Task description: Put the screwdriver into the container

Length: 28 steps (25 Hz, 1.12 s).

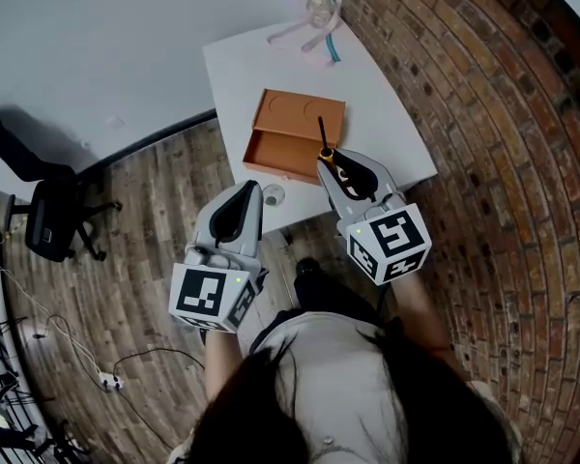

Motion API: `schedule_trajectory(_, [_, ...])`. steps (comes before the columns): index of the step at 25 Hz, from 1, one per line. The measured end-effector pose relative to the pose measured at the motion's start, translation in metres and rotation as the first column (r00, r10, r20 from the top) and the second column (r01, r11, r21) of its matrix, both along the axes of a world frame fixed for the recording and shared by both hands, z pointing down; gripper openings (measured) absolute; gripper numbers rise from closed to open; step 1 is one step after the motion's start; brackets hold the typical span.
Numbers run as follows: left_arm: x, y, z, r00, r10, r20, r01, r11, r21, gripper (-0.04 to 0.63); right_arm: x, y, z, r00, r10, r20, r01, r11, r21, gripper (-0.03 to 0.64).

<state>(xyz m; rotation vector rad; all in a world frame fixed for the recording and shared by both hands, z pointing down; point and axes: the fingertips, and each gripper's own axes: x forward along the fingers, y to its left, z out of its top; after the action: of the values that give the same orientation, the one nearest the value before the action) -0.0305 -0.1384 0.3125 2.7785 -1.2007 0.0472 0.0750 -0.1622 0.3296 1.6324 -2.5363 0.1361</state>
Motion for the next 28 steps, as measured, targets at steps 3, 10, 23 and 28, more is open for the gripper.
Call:
schedule_trajectory(3, [0.001,-0.008,0.002,1.000,-0.007,0.007,0.007,1.000,-0.001,0.002,0.002,-0.011,0.006,1.000,-0.011,-0.007,0.011,1.000,-0.012,0.080])
schedule_trajectory(10, [0.004,-0.027,0.011,0.999,-0.024,0.024,0.025,0.999,-0.020,0.002,0.010,-0.032,0.032,0.998,-0.033,-0.046,0.030,0.998,-0.062,0.080])
schedule_trajectory(23, [0.009,-0.061,0.022,0.997,-0.067,0.032,0.068,0.997,-0.045,0.002,0.015,-0.080,0.080,0.984,-0.114,-0.136,0.095,0.986,-0.137,0.080])
schedule_trajectory(28, [0.003,-0.074,0.029,0.994,-0.101,0.034,0.103,0.993,-0.058,0.002,0.010,-0.094,0.100,0.972,-0.166,-0.164,0.136,0.975,-0.178,0.080])
